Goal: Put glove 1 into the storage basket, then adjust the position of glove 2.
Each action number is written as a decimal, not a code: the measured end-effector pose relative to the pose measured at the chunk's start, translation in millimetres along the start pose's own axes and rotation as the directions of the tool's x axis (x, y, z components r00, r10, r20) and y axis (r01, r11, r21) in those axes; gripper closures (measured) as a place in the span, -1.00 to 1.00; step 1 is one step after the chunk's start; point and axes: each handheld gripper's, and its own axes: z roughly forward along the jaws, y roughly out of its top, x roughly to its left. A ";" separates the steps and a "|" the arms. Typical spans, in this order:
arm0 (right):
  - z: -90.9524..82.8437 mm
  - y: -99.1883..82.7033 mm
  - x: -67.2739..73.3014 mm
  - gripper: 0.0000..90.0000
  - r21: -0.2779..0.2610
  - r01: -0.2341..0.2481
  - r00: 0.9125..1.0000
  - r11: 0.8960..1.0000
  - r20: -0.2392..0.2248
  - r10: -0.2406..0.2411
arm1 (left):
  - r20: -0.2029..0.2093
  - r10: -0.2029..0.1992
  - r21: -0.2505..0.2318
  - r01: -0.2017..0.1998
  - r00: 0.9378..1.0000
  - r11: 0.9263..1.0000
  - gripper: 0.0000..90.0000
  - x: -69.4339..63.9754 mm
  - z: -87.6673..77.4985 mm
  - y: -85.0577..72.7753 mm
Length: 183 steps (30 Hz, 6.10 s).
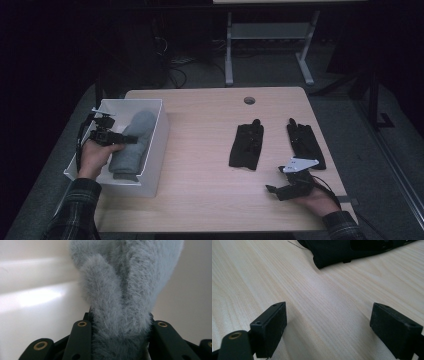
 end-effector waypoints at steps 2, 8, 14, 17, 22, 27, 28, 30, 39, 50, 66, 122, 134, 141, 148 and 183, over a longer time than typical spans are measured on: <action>0.0 0.0 0.0 -0.69 0.000 0.000 1.000 1.000 0.000 0.000 | -0.013 0.000 0.010 0.000 1.000 1.000 0.42 1.4 4.3 -1.1; 0.0 0.0 0.0 -0.69 0.000 -0.001 1.000 1.000 0.000 0.001 | -0.046 -0.015 0.059 0.018 0.999 0.998 0.29 13.7 23.8 -13.0; 0.0 0.1 0.0 -0.69 0.001 0.001 1.000 1.000 0.000 -0.001 | -0.077 -0.020 0.035 0.023 0.997 0.999 -0.22 17.2 25.1 -17.7; 0.1 0.2 -0.2 -0.69 0.002 0.004 1.000 1.000 0.002 -0.004 | -0.088 -0.023 0.012 0.024 0.996 1.000 -0.38 16.5 21.2 -16.2; 0.2 0.2 -0.1 -0.69 0.003 0.004 1.000 1.000 0.003 -0.004 | -0.141 -0.001 -0.025 -0.002 0.990 1.000 -0.55 9.7 8.2 -8.5; 0.2 0.2 -0.2 -0.69 0.002 0.004 1.000 1.000 0.003 -0.004 | -0.175 0.037 -0.055 -0.047 0.984 0.997 -0.65 -3.3 -6.6 4.7; 0.2 0.2 -0.1 -0.69 0.003 0.004 1.000 1.000 0.003 -0.004 | -0.179 0.045 -0.080 -0.060 0.983 0.995 -0.68 -8.7 -13.6 10.5; 0.1 0.2 -0.1 -0.69 0.003 0.005 1.000 1.000 0.003 -0.005 | -0.178 0.047 -0.090 -0.064 0.983 0.994 -0.68 -11.8 -16.6 13.3; 0.2 0.2 0.0 -0.69 0.002 0.004 1.000 1.000 0.003 -0.004 | -0.126 0.161 -0.128 -0.177 0.979 0.976 -0.70 -59.1 -33.4 32.8; 0.2 0.2 0.0 -0.69 0.002 0.004 1.000 1.000 0.002 -0.004 | -0.031 0.294 -0.145 -0.295 0.955 0.944 -0.70 -125.0 -14.8 38.3; 0.5 0.3 0.0 -0.70 0.001 0.004 1.000 1.000 0.001 -0.004 | 0.038 0.395 -0.161 -0.385 0.918 0.909 -0.68 -200.3 20.7 15.4; 72.2 103.3 -46.9 1.00 -0.036 -0.024 0.998 0.999 -0.063 0.022 | 0.066 0.615 -0.133 -0.604 0.786 0.786 -0.71 -185.0 112.7 -109.8; 82.0 95.9 -35.9 1.00 0.017 0.013 0.995 1.000 -0.102 -0.012 | 0.065 0.618 -0.129 -0.607 0.784 0.784 -0.70 -182.7 112.6 -108.0; 77.3 92.6 -14.4 1.00 0.029 0.074 0.984 0.997 -0.163 -0.069 | 0.065 0.619 -0.129 -0.609 0.782 0.783 -0.70 -182.7 112.7 -107.9; 73.0 89.1 14.1 1.00 0.037 0.138 0.963 0.990 -0.240 -0.125 | 0.065 0.617 -0.131 -0.607 0.784 0.784 -0.70 -182.3 113.2 -107.1; 36.3 80.6 4.5 1.00 0.001 0.132 0.969 0.991 -0.209 -0.129 | 0.052 0.613 -0.126 -0.604 0.788 0.787 -0.71 -181.6 113.7 -105.6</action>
